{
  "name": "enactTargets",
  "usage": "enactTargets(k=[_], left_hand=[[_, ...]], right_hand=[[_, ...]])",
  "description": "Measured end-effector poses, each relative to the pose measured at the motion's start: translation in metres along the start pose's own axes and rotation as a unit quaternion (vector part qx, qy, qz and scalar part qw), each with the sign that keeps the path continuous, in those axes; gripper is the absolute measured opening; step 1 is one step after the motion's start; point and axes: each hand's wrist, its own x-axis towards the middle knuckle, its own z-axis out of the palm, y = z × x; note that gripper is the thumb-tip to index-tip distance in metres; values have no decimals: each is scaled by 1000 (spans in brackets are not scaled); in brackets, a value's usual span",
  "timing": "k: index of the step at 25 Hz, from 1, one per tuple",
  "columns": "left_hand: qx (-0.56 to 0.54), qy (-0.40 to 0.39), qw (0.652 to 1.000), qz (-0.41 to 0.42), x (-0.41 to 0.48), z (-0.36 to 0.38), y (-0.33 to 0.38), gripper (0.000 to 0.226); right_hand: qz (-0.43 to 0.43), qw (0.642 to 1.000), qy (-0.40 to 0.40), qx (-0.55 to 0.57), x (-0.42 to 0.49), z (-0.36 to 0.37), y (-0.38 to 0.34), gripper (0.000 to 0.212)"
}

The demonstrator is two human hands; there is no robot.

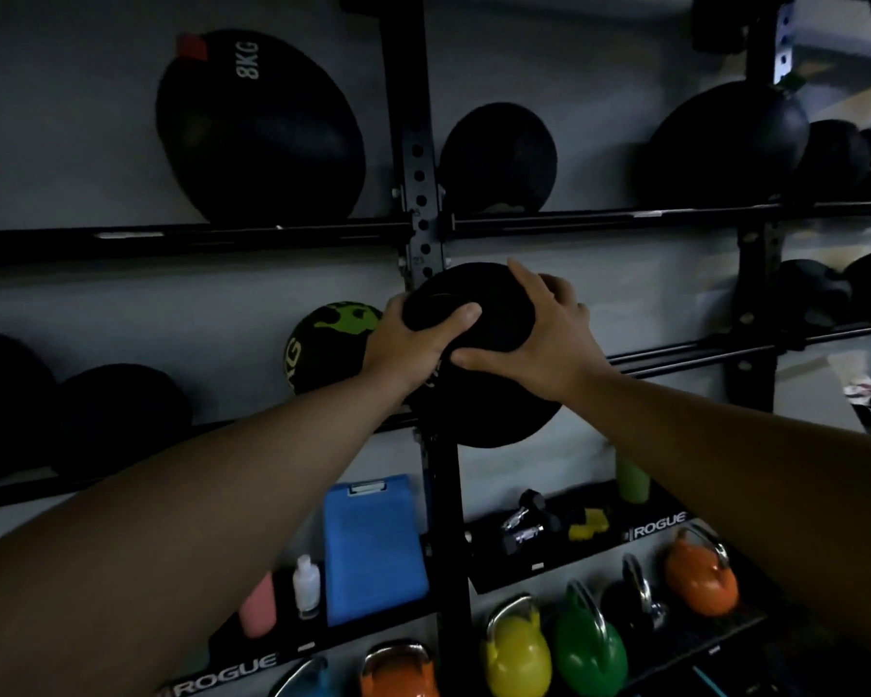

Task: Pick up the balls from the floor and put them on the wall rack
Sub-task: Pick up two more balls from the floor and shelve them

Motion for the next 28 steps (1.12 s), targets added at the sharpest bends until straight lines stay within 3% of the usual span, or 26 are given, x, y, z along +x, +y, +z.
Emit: enactTargets(k=[4, 11, 13, 16, 17, 19, 21, 25, 28], left_hand=[[-4, -35, 999, 25, 75, 51, -35, 86], [32, -41, 999, 14, 198, 139, -82, 121], [92, -35, 995, 17, 226, 155, -98, 112], [244, -69, 965, 65, 265, 195, -145, 78], [304, -95, 946, 57, 273, 210, -161, 76], [395, -97, 913, 32, 286, 230, -191, 82], [412, -59, 909, 31, 296, 230, -213, 85], [465, -31, 880, 94, 310, 240, -246, 98], [448, 3, 884, 133, 324, 256, -261, 98]], right_hand=[[8, 1000, 29, -8, 52, 16, 62, 131], [5, 999, 39, -2, 162, 40, 176, 127], [-2, 1000, 16, 9, 196, 56, 214, 127], [-44, 992, -118, -7, 245, 107, 274, 123], [-70, 987, -144, -31, 256, 131, 290, 115], [-111, 983, -135, -60, 282, 173, 314, 97], [-120, 980, -151, -53, 314, 197, 329, 86], [-98, 986, -134, 26, 344, 224, 372, 87], [-83, 987, -111, 84, 349, 232, 390, 84]])
